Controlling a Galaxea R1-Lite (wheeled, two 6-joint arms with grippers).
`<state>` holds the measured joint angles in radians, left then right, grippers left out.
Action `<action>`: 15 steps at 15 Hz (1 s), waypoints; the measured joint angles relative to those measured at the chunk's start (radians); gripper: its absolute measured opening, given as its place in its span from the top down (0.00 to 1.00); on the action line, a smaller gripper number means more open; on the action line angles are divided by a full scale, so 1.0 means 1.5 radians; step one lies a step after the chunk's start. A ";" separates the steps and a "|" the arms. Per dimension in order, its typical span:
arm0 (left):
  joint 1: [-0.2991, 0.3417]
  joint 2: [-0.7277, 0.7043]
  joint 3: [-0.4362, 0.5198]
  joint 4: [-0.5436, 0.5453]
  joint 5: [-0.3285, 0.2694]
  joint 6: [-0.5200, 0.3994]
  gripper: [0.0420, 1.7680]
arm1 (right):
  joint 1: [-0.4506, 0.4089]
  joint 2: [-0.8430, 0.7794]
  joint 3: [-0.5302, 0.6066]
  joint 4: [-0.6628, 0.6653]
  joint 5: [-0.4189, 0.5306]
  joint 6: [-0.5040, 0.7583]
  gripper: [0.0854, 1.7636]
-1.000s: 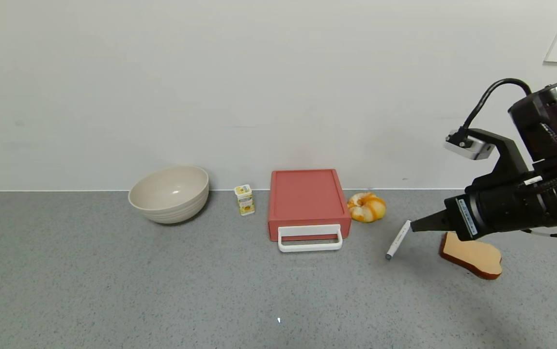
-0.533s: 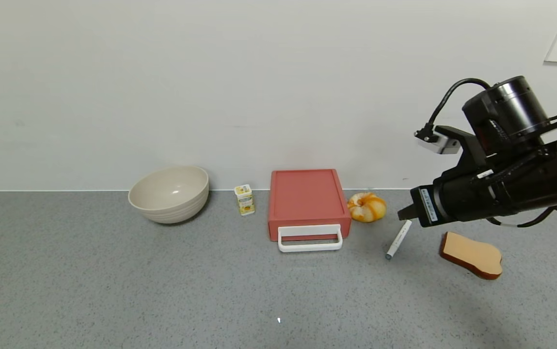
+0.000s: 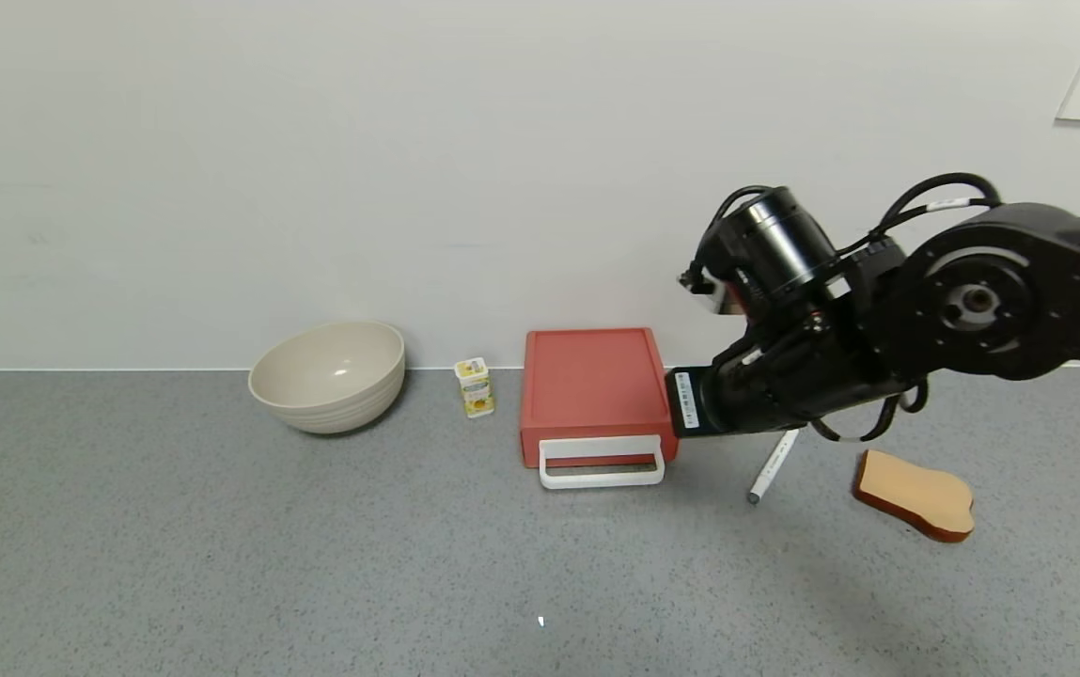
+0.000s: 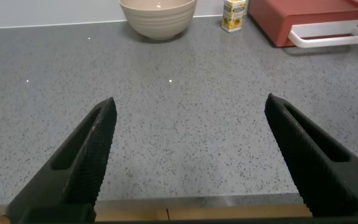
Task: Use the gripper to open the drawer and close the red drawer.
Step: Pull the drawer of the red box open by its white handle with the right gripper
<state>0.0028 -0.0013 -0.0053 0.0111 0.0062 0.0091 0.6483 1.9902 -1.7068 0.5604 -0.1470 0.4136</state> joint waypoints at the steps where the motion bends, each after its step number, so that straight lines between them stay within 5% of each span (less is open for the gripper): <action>1: 0.000 0.000 -0.001 0.000 0.000 0.000 0.03 | 0.013 0.021 -0.014 0.000 -0.008 0.007 0.98; 9: 0.000 0.000 -0.001 0.000 0.001 0.000 0.03 | 0.058 0.184 -0.148 -0.004 -0.058 0.044 0.98; 15: 0.000 0.000 -0.001 0.000 0.000 0.001 0.03 | 0.069 0.257 -0.175 -0.070 -0.059 0.041 0.98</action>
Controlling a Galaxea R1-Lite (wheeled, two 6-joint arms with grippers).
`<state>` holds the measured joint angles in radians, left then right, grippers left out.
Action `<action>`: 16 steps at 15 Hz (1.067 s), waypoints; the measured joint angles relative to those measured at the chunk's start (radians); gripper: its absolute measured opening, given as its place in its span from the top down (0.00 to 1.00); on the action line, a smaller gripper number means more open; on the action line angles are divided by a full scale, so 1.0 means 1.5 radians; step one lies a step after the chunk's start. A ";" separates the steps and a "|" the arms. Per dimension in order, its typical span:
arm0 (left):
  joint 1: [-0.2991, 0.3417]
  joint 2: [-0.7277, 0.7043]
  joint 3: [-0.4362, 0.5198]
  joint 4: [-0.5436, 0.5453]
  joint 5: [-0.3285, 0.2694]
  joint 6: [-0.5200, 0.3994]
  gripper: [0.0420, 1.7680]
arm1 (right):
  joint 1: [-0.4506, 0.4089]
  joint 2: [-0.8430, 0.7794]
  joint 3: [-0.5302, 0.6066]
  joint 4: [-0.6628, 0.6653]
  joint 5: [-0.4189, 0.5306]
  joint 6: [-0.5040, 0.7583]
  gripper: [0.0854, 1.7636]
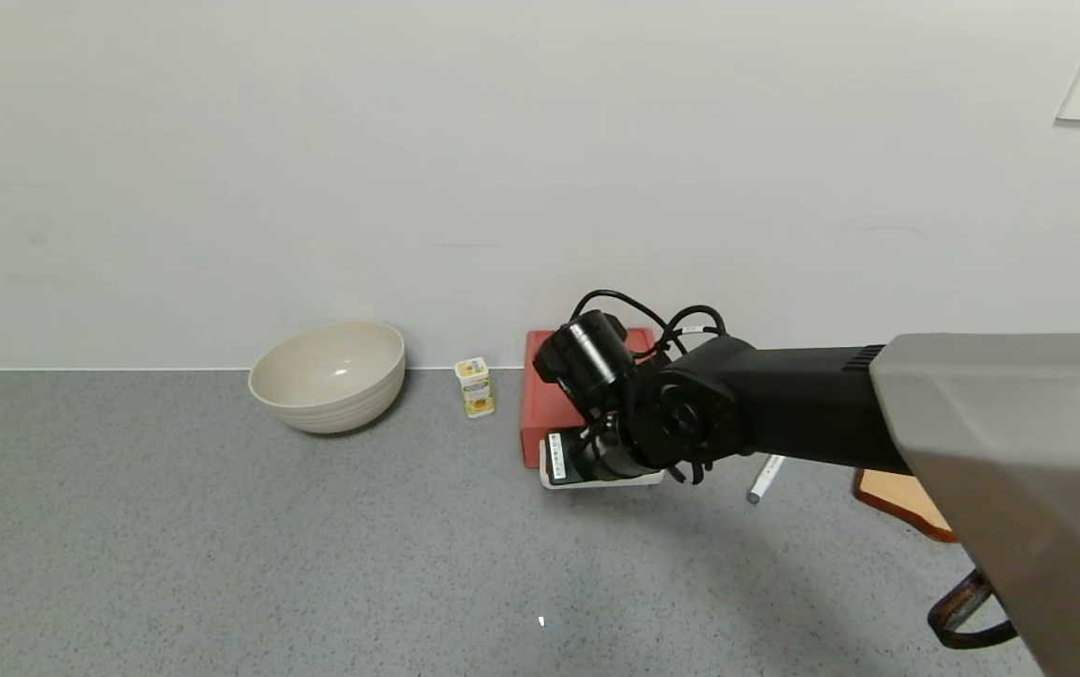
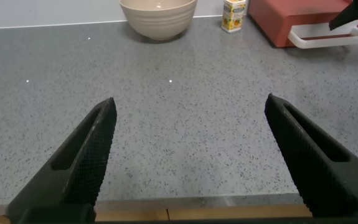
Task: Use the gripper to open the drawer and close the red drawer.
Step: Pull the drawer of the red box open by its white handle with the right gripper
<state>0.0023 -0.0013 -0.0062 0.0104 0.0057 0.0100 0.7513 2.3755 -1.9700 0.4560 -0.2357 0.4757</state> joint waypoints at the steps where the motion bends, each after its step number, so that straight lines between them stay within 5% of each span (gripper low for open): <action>1: 0.000 0.000 0.000 0.000 0.000 0.000 0.03 | 0.001 0.006 -0.002 -0.007 -0.001 0.000 0.98; 16: 0.000 0.000 0.000 0.000 0.000 0.001 0.03 | -0.009 0.054 -0.003 -0.088 -0.001 -0.021 0.98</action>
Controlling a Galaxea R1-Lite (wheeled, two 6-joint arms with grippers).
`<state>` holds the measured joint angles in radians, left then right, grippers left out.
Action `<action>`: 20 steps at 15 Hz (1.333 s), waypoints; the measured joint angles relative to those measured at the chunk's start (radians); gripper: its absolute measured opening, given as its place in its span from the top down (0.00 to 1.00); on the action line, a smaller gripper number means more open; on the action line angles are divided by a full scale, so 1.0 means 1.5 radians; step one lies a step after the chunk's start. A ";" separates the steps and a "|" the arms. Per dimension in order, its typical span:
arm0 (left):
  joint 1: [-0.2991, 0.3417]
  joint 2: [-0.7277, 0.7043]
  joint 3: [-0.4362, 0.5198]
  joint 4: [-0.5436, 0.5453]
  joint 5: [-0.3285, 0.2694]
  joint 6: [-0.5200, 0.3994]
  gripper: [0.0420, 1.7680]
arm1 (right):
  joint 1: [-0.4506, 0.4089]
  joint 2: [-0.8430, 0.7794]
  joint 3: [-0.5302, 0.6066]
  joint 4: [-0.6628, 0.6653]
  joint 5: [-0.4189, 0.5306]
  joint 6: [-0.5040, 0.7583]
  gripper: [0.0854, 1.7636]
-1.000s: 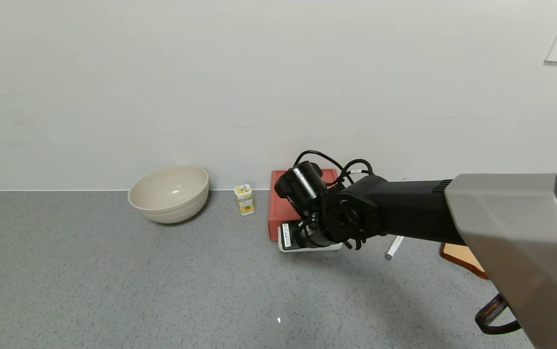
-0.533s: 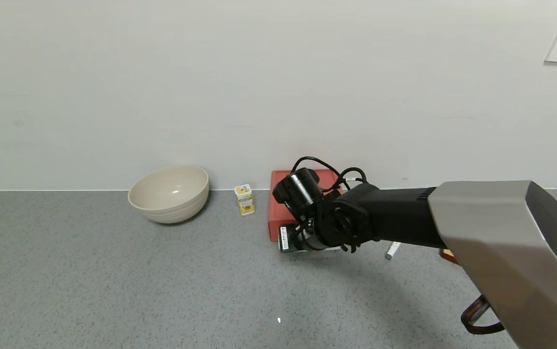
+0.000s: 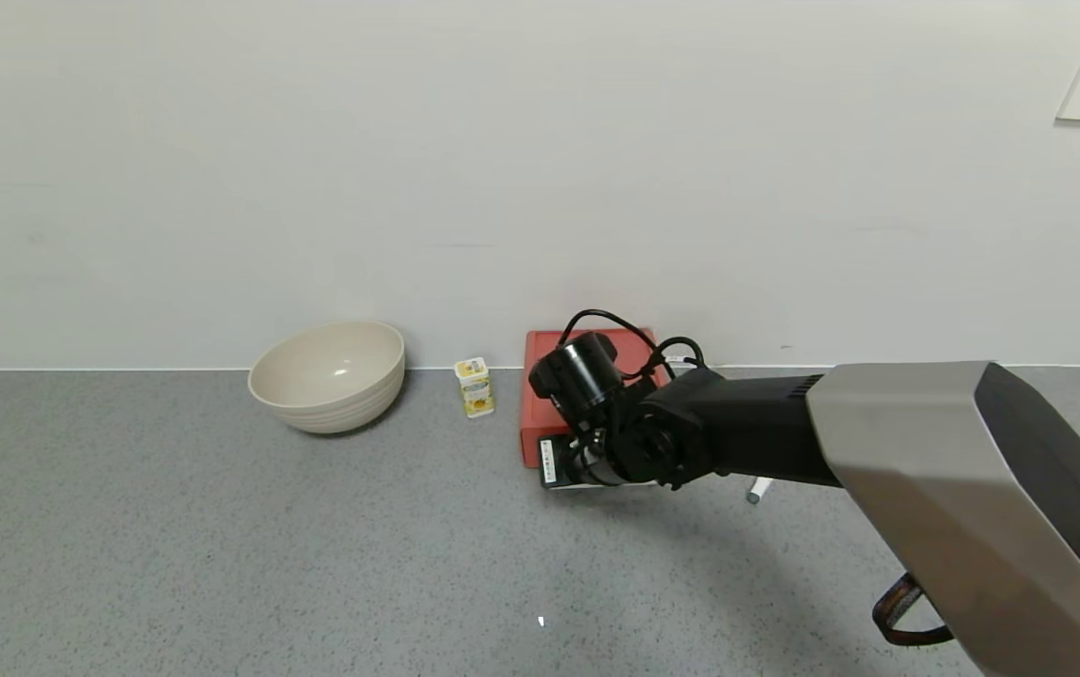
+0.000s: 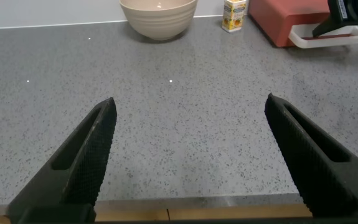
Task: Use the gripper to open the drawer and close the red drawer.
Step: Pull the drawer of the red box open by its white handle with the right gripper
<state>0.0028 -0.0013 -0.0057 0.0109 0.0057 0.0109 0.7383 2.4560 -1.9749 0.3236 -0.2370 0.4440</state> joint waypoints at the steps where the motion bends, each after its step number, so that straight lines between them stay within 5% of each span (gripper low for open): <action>1: 0.000 0.000 0.000 0.000 0.000 0.000 0.03 | -0.001 0.003 -0.001 -0.002 0.001 0.000 0.98; 20: 0.000 0.000 0.000 0.000 0.000 0.000 0.03 | 0.023 -0.005 -0.003 0.125 0.027 0.026 0.98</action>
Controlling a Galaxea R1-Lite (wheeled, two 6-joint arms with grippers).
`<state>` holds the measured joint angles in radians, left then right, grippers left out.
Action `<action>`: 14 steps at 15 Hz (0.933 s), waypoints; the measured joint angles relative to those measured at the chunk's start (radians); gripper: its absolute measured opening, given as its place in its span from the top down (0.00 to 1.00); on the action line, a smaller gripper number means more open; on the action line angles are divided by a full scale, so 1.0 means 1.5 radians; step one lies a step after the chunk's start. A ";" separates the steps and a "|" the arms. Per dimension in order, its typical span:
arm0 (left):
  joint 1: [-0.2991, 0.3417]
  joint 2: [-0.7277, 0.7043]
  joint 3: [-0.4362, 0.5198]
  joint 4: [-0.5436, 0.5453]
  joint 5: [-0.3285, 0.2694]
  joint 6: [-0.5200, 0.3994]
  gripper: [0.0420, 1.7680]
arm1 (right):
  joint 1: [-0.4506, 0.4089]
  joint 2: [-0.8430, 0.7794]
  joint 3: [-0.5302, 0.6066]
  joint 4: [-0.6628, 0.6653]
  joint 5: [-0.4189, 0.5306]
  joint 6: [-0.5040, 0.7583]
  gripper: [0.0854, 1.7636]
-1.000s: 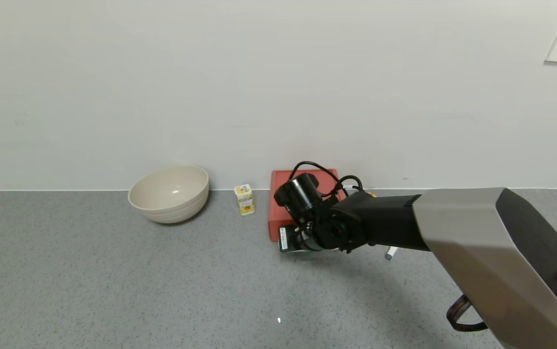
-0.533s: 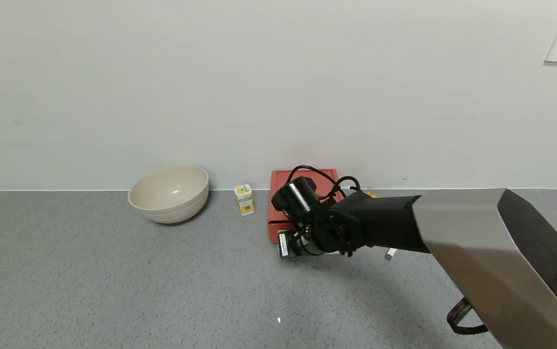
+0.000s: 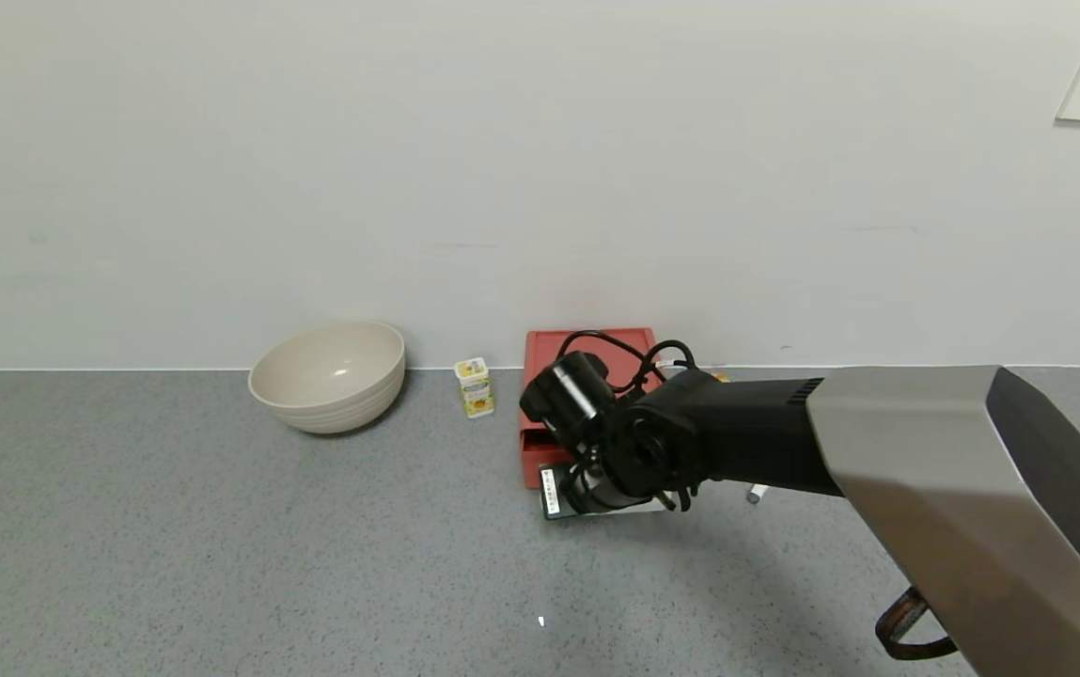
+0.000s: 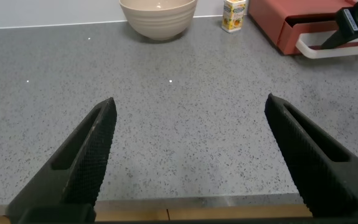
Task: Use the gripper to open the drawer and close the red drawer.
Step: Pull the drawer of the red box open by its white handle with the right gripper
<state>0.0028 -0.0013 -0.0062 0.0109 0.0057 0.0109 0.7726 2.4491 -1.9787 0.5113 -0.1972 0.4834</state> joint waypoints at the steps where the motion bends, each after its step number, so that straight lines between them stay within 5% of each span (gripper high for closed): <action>1: 0.000 0.000 0.000 0.000 0.001 0.000 0.03 | 0.004 -0.002 0.000 0.010 0.003 0.006 0.98; 14: 0.000 0.000 0.001 0.000 0.001 -0.001 0.03 | 0.056 -0.032 0.016 0.114 0.022 0.081 0.98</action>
<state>0.0028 -0.0013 -0.0047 0.0104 0.0072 0.0089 0.8566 2.4011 -1.9551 0.6826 -0.1645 0.6055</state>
